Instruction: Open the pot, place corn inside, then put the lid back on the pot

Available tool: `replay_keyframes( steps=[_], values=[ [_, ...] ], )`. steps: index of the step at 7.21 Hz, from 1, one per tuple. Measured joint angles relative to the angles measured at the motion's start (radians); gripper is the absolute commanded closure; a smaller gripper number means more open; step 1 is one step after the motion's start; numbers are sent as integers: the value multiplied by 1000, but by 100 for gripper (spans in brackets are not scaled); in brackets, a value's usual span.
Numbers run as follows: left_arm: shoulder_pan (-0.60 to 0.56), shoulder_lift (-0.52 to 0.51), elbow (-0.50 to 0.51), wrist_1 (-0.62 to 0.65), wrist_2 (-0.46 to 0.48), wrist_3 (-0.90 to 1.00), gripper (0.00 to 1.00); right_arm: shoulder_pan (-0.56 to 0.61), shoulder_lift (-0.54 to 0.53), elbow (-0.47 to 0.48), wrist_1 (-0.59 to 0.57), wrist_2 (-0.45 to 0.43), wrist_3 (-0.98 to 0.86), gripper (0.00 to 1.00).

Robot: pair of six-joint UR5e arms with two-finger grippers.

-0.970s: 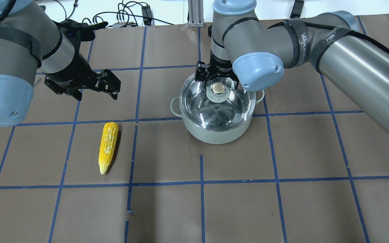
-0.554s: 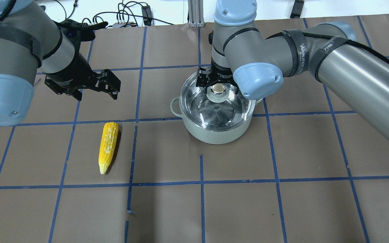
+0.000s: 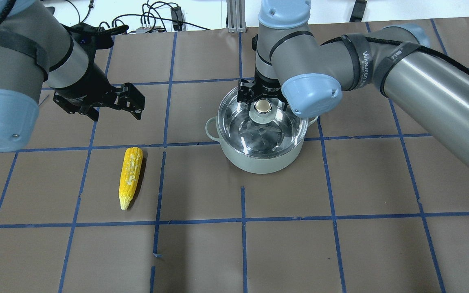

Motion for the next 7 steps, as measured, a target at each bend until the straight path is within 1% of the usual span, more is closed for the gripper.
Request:
replay_keyframes(
  steps=[3,4,5,6,7],
  values=[
    [-7,5,0,0,-3,-1,0,-2,0,-1,-1,1,2,28],
    [-11,10,0,0,-4,-1,0,-1,-1,-2,-2,1,3,35],
    [-14,13,1,0,-10,0,0,-1,-2,-2,-1,1,4,40],
    [-15,16,1,0,-19,1,0,-1,-3,-2,-1,0,6,44],
    [-15,16,1,0,-23,1,0,-1,-4,-2,0,0,8,46]
  ],
)
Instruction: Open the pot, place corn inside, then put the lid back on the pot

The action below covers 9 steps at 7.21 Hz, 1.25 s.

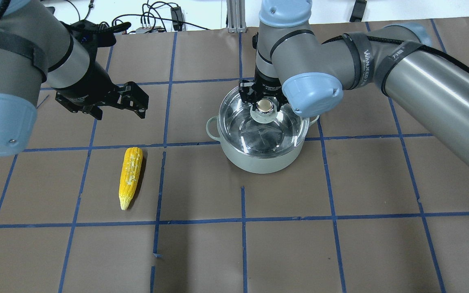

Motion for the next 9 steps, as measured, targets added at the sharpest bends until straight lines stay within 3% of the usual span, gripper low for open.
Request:
replay_keyframes(
  steps=[3,6,9],
  values=[
    [0,8,2,0,-1,-2,0,2,-2,0,-1,0,8,53],
    [0,8,3,1,-2,-4,0,3,-5,-7,0,1,11,53],
    [-3,19,-3,-2,-6,-4,0,-1,-2,-94,74,-1,7,53]
  ],
)
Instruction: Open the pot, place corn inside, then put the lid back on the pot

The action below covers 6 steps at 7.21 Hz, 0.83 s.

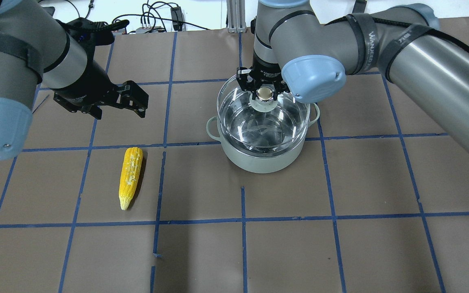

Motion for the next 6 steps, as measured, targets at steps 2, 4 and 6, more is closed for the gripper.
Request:
replay_keyframes(
  steps=[2,4,6],
  values=[
    [-1,0,-7,-1,-2,0,0,-23,-3,-80,100,-2,-42,53],
    [0,-1,-12,-1,-1,1,0,-84,-23,-147,183,-19,-139,53],
    [14,-5,-29,5,4,41,0,-151,-91,-161,271,-28,-226,53]
  ],
)
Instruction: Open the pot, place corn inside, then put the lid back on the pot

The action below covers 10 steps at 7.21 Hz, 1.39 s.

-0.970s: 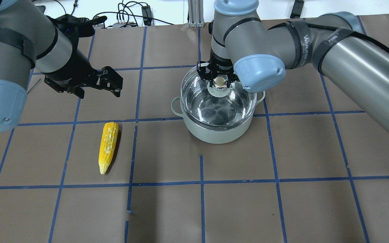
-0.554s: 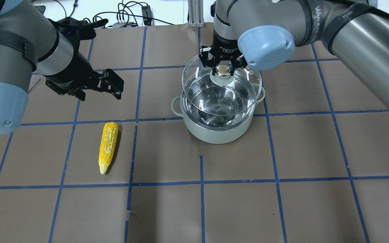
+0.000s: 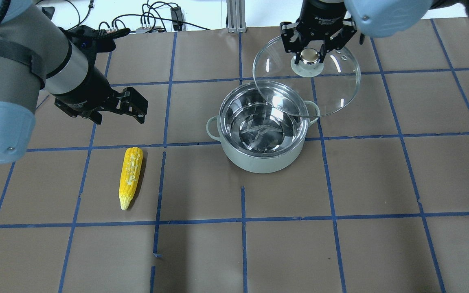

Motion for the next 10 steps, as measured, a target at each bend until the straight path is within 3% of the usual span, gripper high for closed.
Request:
replay_keyframes(
  steps=[4,7,10],
  values=[
    [68,-30,-223,269,7,84,0,-35,-95,12,139,8,-33,56],
    [118,-98,-267,329,10,200,0,-40,-185,132,110,-1,-40,55],
    [134,-219,-298,497,8,224,0,-42,-210,160,90,-15,-43,55]
  ],
)
